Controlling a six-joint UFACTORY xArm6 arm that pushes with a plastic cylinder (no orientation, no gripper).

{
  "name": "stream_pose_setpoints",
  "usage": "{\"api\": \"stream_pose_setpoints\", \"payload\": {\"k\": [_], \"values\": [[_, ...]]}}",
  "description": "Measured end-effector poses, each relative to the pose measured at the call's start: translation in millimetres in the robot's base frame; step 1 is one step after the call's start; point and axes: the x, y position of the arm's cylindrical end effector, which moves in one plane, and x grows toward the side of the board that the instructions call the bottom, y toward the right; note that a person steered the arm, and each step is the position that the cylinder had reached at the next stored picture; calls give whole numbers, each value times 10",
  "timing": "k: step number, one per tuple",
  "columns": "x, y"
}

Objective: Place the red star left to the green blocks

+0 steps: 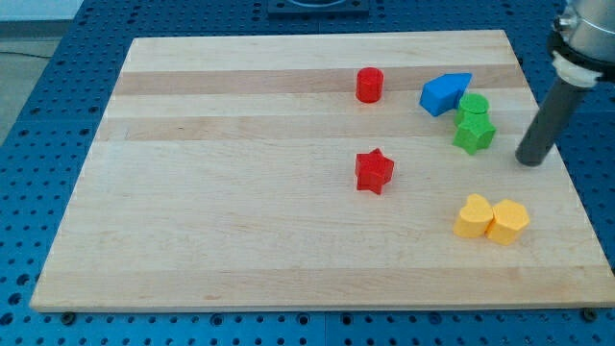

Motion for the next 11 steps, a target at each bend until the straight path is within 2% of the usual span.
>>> {"api": "stream_pose_setpoints", "payload": {"k": [2, 3, 4, 5, 6, 7, 8, 9, 10, 11], "values": [[88, -85], [245, -828], [605, -1430], [710, -2024], [379, -1479], [-294, -1049], [545, -815], [630, -1643], [291, -1872], [-233, -1671]]}}
